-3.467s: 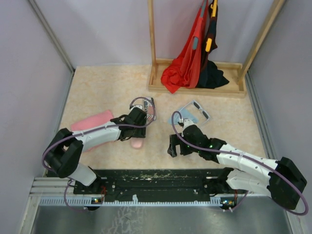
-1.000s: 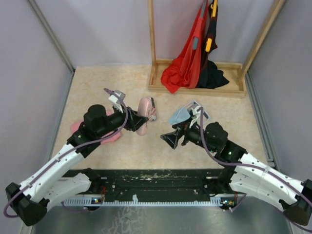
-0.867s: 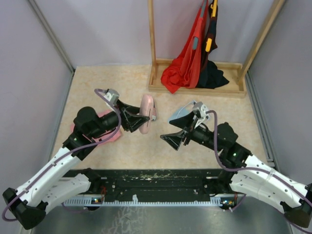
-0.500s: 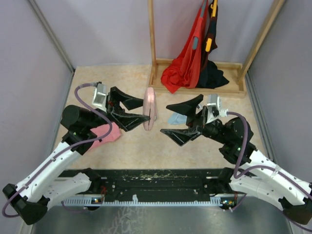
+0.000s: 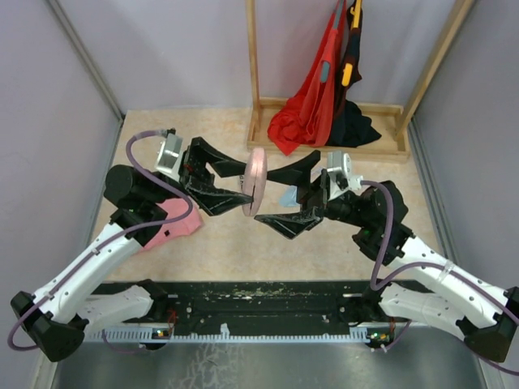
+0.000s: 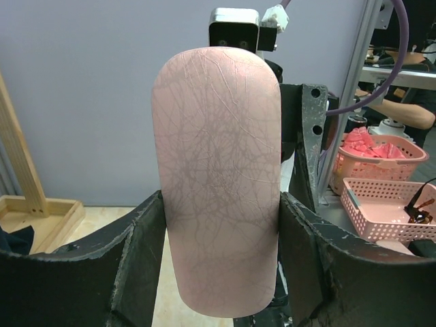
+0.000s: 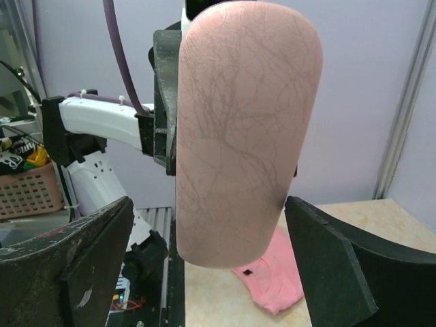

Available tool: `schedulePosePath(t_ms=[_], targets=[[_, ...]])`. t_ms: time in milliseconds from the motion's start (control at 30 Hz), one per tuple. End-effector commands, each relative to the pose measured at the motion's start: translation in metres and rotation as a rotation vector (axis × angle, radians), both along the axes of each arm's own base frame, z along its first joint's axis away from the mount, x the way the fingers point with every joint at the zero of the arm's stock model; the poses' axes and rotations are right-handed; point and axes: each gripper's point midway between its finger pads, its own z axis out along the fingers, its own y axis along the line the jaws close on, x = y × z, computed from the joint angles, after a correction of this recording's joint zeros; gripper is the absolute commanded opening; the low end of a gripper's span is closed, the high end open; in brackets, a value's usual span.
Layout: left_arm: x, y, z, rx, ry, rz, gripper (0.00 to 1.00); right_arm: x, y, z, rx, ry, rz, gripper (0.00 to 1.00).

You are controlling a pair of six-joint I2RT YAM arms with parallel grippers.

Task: Organize the sunglasses
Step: Open the sunglasses case.

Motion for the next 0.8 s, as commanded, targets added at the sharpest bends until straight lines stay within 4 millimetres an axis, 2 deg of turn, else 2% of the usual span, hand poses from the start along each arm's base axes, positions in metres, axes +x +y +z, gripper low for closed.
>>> schedulePosePath(t_ms=[0, 167, 567, 767], targets=[[-0.012, 0.004, 0.0207, -0.037, -0.08, -0.037, 0.0, -0.0187, -0.0073, 0.0425, 0.096, -0.09, 0.06, 0.91], [-0.0128, 0.0039, 0.0204, -0.036, -0.077, -0.043, 0.0, -0.0163, -0.0049, 0.0449, 0.102, -0.074, 0.063, 0.87], [-0.0136, 0.0053, 0.0219, -0.041, -0.082, -0.037, 0.0, -0.017, -0.0025, 0.0388, 0.092, -0.051, 0.081, 0.65], [-0.0122, 0.0052, 0.0213, -0.043, -0.077, -0.03, 0.0, -0.0107, -0.0004, 0.0361, 0.078, -0.022, 0.059, 0.54]])
